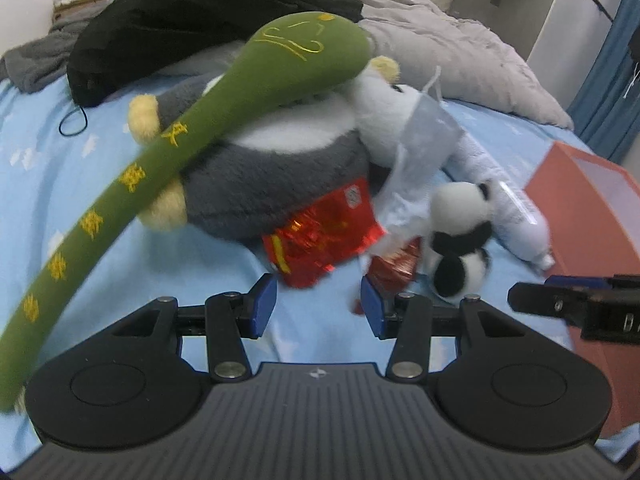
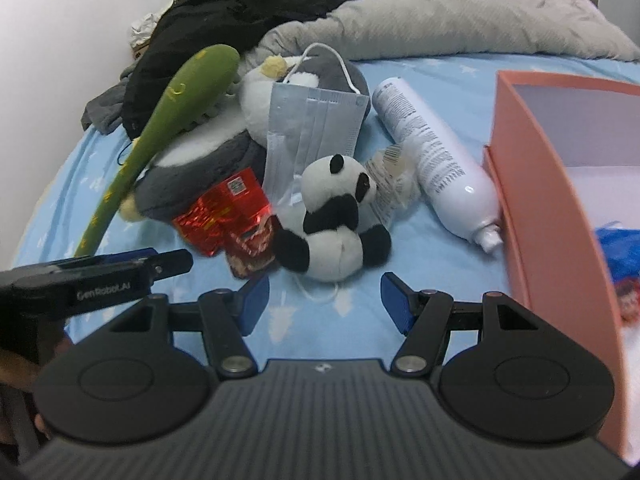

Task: Organize soft objects
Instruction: 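Grasp the panda plush with the right gripper while the left gripper grasps the red candy wrapper, then carry the panda plush and red wrapper in both grippers over the pink box, then open both grippers to drop the panda and wrapper into the box, then withdraw both open tools from the box back toward the pile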

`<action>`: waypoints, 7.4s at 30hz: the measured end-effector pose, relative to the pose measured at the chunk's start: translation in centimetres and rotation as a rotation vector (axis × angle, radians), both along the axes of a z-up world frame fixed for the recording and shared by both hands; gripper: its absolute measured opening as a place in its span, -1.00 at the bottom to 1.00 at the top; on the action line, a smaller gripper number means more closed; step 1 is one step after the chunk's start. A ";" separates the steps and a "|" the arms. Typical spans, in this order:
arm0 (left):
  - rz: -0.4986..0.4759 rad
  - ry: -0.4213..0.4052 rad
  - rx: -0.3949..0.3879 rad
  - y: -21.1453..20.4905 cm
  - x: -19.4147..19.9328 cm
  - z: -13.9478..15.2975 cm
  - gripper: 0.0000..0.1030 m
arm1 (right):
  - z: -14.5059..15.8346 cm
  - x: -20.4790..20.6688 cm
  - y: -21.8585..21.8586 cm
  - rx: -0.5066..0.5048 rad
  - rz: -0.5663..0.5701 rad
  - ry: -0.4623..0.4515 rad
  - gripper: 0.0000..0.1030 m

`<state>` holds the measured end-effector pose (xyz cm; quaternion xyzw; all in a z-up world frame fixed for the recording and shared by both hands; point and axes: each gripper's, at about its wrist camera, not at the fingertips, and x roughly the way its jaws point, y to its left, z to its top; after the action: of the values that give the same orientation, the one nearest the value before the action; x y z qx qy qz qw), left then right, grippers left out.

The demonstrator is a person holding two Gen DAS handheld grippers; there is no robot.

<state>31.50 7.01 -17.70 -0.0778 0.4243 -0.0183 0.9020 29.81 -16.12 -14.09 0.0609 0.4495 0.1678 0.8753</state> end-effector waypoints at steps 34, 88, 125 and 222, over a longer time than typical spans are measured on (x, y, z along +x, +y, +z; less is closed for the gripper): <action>0.150 -0.009 -0.200 2.4 1.5 -2.0 -0.40 | -3.0 5.7 2.6 -0.047 0.010 0.034 -0.13; 0.022 -0.100 -0.178 -5.1 -16.6 11.1 -0.61 | 7.7 -13.3 -2.2 -0.082 -0.037 -0.092 -0.13; -0.450 -0.104 -0.240 -26.5 -3.5 21.8 -0.61 | 18.2 -7.4 -20.6 -0.096 -0.320 -0.231 -0.13; -0.030 -0.168 -0.146 -4.2 -19.2 12.2 -0.21 | 9.2 -19.2 -5.2 0.006 -0.128 -0.298 0.10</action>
<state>12.35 2.80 -5.55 -0.1352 0.3460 -0.0691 0.9259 10.59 -21.34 -4.86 0.0668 0.3095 0.1202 0.9409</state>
